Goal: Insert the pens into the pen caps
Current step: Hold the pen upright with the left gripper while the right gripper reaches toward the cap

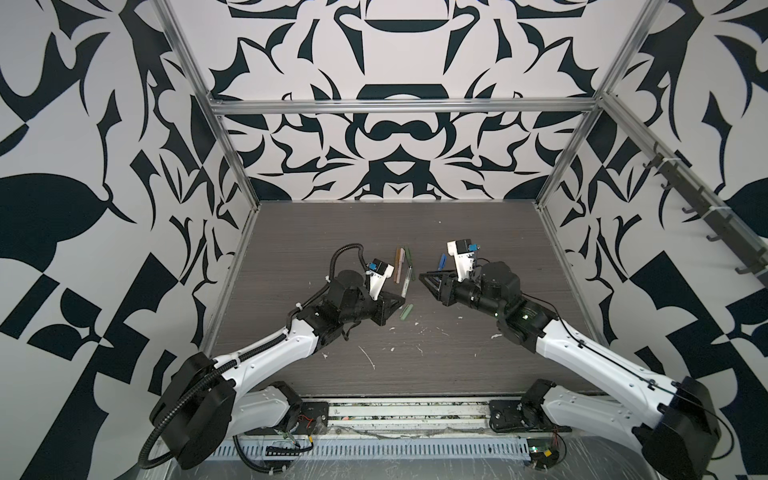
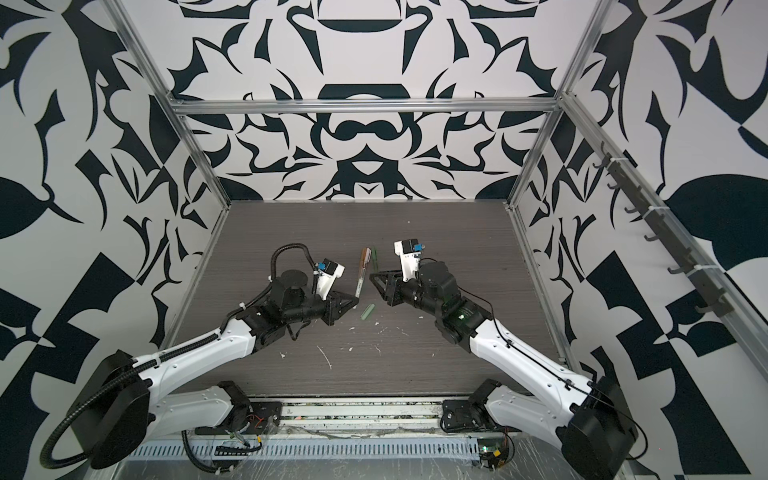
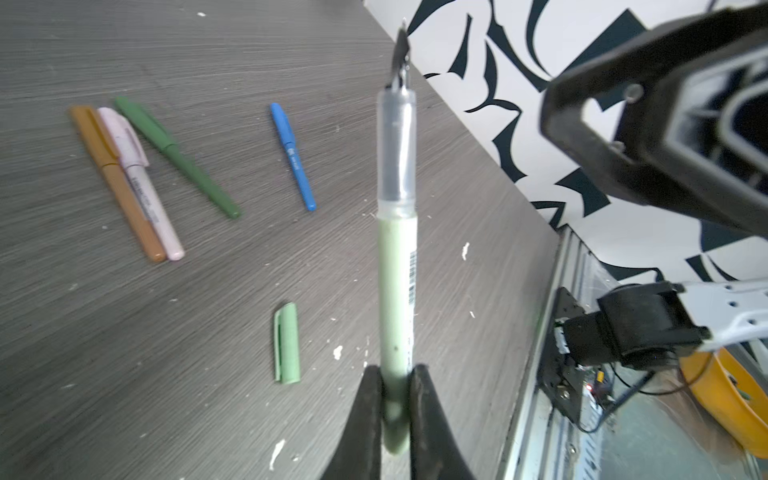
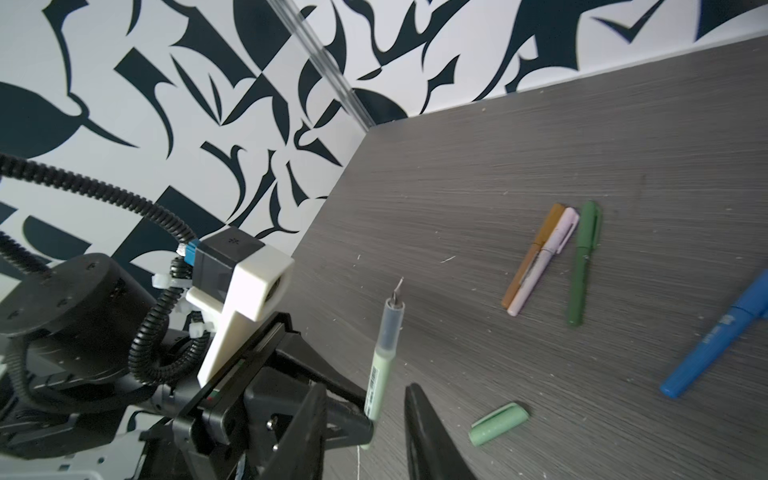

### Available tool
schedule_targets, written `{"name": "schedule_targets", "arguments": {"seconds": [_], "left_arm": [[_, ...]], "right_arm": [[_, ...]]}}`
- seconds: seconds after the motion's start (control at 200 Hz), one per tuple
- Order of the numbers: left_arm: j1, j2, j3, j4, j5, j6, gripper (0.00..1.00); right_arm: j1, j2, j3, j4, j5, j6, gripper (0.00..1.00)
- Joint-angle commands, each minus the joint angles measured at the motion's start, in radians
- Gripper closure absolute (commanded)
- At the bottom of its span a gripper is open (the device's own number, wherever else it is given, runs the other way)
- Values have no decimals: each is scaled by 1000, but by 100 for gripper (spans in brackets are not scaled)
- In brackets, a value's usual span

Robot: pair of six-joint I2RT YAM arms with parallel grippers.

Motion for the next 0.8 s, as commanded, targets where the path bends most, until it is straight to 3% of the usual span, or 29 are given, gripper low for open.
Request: {"name": "schedule_targets", "arguments": {"seconds": [0.0, 0.295, 0.375, 0.465, 0.525, 0.695, 0.795], "left_arm": [[-5, -51, -26, 100, 81, -37, 100], [-5, -70, -31, 78, 116, -20, 100], [-6, -72, -31, 76, 119, -17, 100], [-5, -70, -32, 76, 125, -16, 100], [-5, -67, -34, 78, 130, -15, 100], [-4, -47, -34, 94, 144, -26, 67], [-5, -33, -35, 117, 144, -41, 65]], "right_arm": [[3, 25, 58, -12, -104, 26, 64], [49, 109, 116, 0, -102, 29, 67], [49, 110, 105, 23, -92, 39, 76], [51, 113, 107, 25, -91, 44, 95], [51, 113, 106, 28, -94, 45, 100], [54, 110, 89, 51, -98, 57, 100], [61, 109, 82, 61, -99, 59, 100]]}}
